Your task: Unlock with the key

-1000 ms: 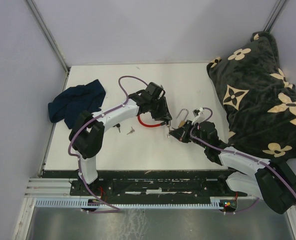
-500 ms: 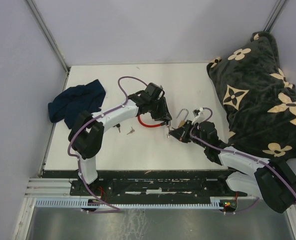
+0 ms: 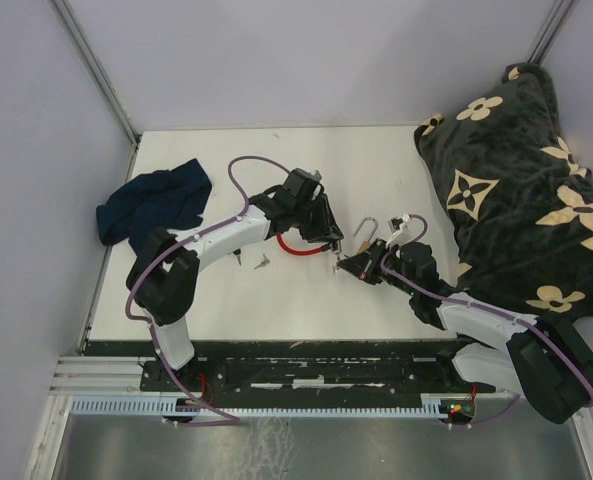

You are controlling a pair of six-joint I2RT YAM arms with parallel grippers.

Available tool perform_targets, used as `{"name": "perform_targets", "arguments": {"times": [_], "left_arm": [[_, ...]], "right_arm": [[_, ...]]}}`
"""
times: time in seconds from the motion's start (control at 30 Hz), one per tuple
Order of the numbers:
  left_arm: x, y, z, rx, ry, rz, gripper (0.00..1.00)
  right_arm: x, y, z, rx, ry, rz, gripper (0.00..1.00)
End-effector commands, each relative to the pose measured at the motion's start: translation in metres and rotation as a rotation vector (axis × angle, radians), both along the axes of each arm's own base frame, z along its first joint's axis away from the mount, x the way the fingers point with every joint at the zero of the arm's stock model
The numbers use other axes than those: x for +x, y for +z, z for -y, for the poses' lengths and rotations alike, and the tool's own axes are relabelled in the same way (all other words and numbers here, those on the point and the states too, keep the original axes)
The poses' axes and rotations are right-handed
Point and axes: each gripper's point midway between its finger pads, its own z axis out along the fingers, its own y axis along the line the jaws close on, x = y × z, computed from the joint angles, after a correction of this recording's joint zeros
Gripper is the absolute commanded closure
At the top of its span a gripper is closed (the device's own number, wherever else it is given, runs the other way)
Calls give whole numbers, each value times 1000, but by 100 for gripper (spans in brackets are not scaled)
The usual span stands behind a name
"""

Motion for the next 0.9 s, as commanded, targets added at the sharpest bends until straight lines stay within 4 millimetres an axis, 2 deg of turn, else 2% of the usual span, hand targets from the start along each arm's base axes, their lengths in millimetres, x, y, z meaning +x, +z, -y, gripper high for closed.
{"name": "perform_targets", "arguments": {"times": [0.0,0.27,0.47,0.73,0.87], "left_arm": [[-9,29,9,-91,-8,28,97],[-28,23,19,-87,-41,16,97],[-40,27,26,-101,-51,22,97],[-46,44,34,-184,-40,38,97],[-46,56,36,-209,-51,62,97]], "right_arm": [[16,25,1,33,-40,81,98],[27,38,2,-25,-36,146,98],[40,60,6,-46,-57,204,98],[49,91,11,-4,-49,294,98],[50,91,13,-26,-43,295,98]]}}
